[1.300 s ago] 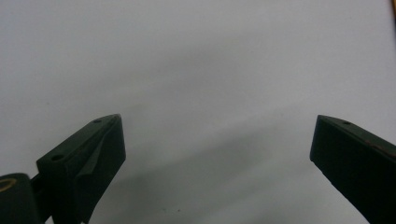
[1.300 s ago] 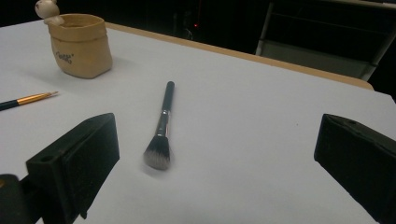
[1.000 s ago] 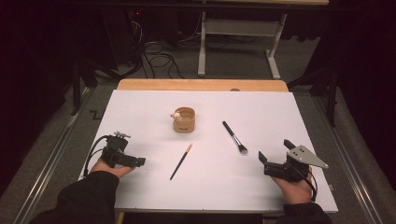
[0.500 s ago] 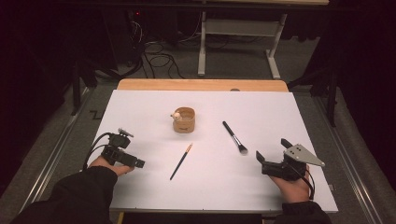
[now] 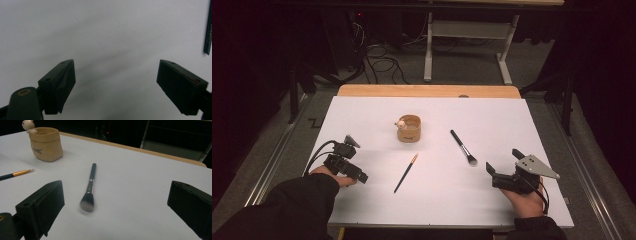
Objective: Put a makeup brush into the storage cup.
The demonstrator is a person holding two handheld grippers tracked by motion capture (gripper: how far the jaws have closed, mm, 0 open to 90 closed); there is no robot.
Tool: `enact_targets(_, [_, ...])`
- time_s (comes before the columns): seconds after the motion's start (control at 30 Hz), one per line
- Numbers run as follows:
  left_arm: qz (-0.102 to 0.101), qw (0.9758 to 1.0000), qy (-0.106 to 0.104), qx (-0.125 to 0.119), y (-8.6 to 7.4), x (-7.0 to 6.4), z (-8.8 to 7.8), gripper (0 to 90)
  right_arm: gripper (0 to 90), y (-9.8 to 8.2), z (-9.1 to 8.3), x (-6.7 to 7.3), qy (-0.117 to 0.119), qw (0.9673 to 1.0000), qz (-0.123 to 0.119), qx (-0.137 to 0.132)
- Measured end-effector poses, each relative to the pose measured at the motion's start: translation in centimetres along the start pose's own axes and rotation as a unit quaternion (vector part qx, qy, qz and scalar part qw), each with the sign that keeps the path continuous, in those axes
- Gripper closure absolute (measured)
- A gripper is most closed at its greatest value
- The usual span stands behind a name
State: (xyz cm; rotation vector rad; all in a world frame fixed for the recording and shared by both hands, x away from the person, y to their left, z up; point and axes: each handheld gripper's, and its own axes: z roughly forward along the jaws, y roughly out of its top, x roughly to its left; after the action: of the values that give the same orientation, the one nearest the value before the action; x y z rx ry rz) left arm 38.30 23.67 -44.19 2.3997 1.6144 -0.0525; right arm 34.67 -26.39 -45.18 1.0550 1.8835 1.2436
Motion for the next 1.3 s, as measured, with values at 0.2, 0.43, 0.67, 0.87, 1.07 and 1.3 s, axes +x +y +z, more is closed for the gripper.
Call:
enact_targets(0.2, [0.009, 0.9999, -0.004, -0.008, 0.5, -1.2, 0.1, 19.2, 1.8, 0.0, 0.0, 0.0, 0.000, 1.0000, 0.000, -0.001])
enact_targets(0.43, [0.038, 0.9990, 0.001, -0.022, 1.2, -3.6, 0.5, 23.5, 2.0, 0.0, 0.1, 0.1, 0.001, 1.0000, -0.001, 0.000])
enact_targets(0.67, [0.065, 0.9973, -0.008, -0.032, 1.9, -5.6, 1.0, 29.3, 2.1, 0.0, -0.1, -0.1, -0.002, 1.0000, 0.001, -0.003])
enact_targets(0.87, [0.081, 0.9958, -0.025, -0.036, 2.6, -7.5, 1.1, 35.1, 2.2, 0.0, -0.1, -0.1, -0.001, 1.0000, 0.000, -0.003])
enact_targets(1.07, [0.095, 0.9943, -0.029, -0.039, 3.3, -8.8, 1.4, 40.2, 2.2, 0.0, -0.1, -0.1, 0.000, 1.0000, 0.001, -0.004])
enact_targets(1.3, [0.109, 0.9929, -0.030, -0.037, 3.9, -10.3, 1.9, 44.1, 2.2, 0.1, -0.1, -0.2, -0.001, 1.0000, 0.002, -0.005])
